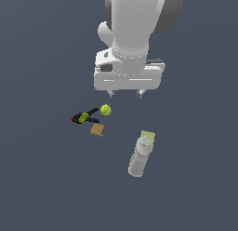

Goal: Pick up a designated object from a clutter of objects.

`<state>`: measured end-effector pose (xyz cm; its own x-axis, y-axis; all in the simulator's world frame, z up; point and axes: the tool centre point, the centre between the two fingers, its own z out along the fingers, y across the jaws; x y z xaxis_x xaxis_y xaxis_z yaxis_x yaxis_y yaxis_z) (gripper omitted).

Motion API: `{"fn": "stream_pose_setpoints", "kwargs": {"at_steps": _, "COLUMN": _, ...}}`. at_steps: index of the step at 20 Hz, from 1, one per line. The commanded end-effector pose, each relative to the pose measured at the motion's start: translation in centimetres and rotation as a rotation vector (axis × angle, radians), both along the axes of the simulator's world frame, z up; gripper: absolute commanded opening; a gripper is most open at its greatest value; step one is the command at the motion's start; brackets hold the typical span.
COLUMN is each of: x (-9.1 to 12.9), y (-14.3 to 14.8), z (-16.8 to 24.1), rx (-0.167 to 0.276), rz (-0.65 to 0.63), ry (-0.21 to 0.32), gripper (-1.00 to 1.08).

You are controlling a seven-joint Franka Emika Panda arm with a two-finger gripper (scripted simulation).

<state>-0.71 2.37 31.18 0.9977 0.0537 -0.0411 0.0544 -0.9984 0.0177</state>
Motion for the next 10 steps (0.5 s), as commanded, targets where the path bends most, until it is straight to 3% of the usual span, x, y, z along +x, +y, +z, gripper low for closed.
{"fn": "stream_pose_setpoints", "kwargs": {"at_steps": 1, "x": 0.0, "y": 0.0, "z": 0.0, "rx": 0.000, "rz": 0.000, "ry": 0.000, "gripper": 1.00}}
{"fn": "stream_pose_setpoints", "kwargs": {"at_steps": 10, "x": 0.2, "y": 1.8, "z": 0.6, "rx": 0.028, "rz": -0.006, "ry": 0.001, "gripper": 1.00}}
